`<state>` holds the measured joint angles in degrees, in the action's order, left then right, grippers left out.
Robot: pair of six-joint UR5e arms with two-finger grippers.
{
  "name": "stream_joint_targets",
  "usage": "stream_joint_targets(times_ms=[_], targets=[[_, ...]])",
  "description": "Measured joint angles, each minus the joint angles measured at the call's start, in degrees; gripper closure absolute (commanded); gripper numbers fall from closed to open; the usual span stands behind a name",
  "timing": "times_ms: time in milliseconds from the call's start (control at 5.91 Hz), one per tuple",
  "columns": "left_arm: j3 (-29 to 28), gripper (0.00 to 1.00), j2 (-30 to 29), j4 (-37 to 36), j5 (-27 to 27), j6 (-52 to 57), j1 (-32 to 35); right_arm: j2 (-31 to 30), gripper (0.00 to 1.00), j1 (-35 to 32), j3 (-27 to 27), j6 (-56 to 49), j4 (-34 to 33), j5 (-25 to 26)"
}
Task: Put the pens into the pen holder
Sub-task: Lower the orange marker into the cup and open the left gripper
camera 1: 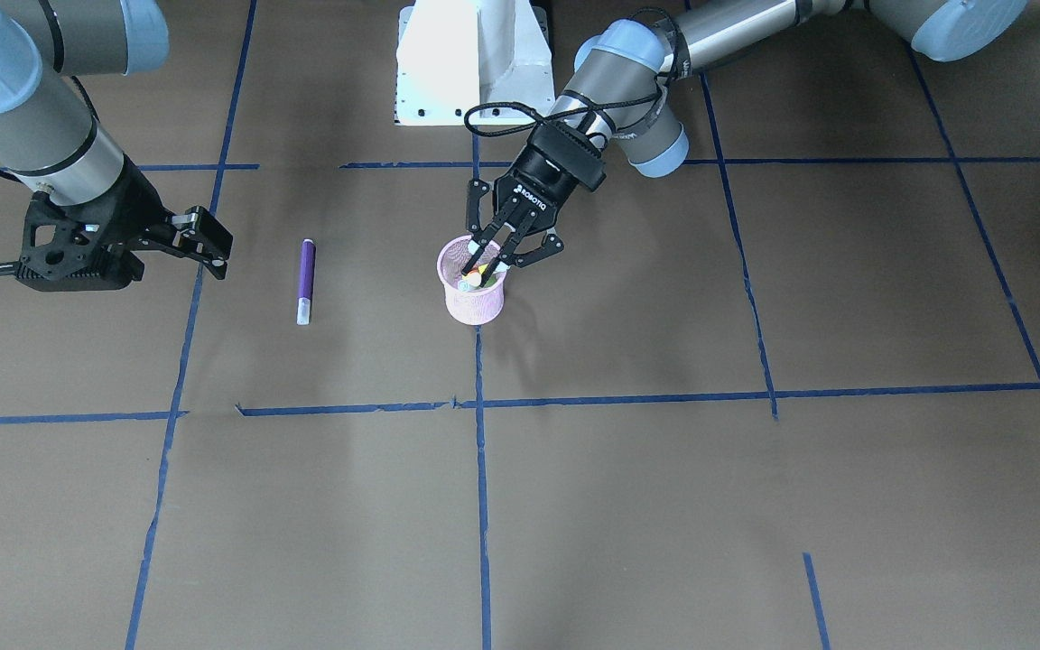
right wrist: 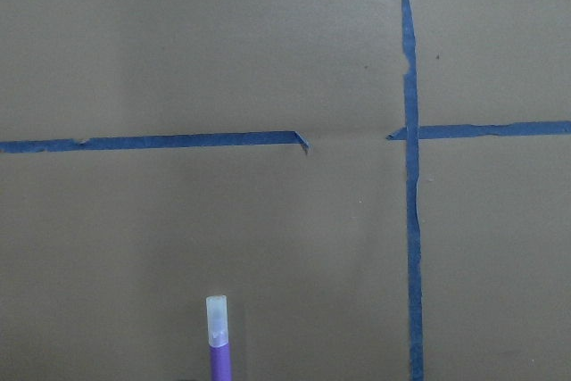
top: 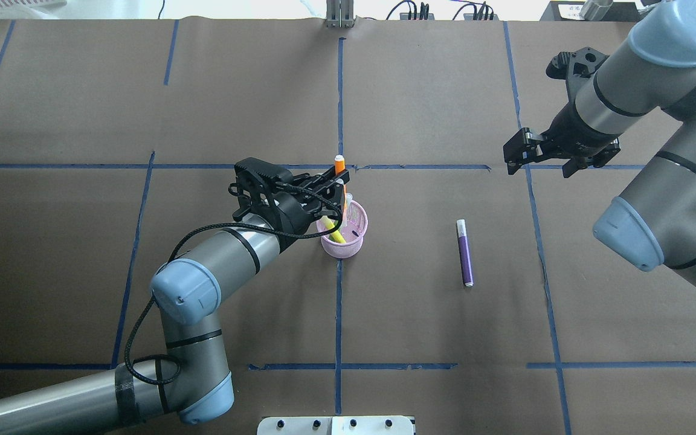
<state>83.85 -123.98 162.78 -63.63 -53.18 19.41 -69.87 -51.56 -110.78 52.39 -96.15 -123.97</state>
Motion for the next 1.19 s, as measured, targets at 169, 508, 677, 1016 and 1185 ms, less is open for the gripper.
stream_joint_targets(times_ms=[169,508,677,1016,1185], targets=[[-0.2,0.05,0.0,0.0,0.0,0.0,-0.5,0.0,0.0,0.0,-0.1,0.0,0.0,0.2],[0.2,0.0,-0.2,0.0,-0.4,-0.1,-0.7,0.0,0.0,0.3,-0.1,0.2,0.2,0.3],[1.6,0.0,0.1,0.1,-0.6,-0.2,-0.7,0.0,0.0,0.8,-0.1,0.3,0.3,0.3],[5.1,0.0,0.4,-0.4,-1.2,-0.2,-0.5,0.1,0.0,2.4,-0.1,0.3,0.4,1.9],[7.3,0.0,0.5,-2.6,-3.2,-0.1,0.5,0.3,0.0,4.8,-0.1,0.3,0.4,4.8]])
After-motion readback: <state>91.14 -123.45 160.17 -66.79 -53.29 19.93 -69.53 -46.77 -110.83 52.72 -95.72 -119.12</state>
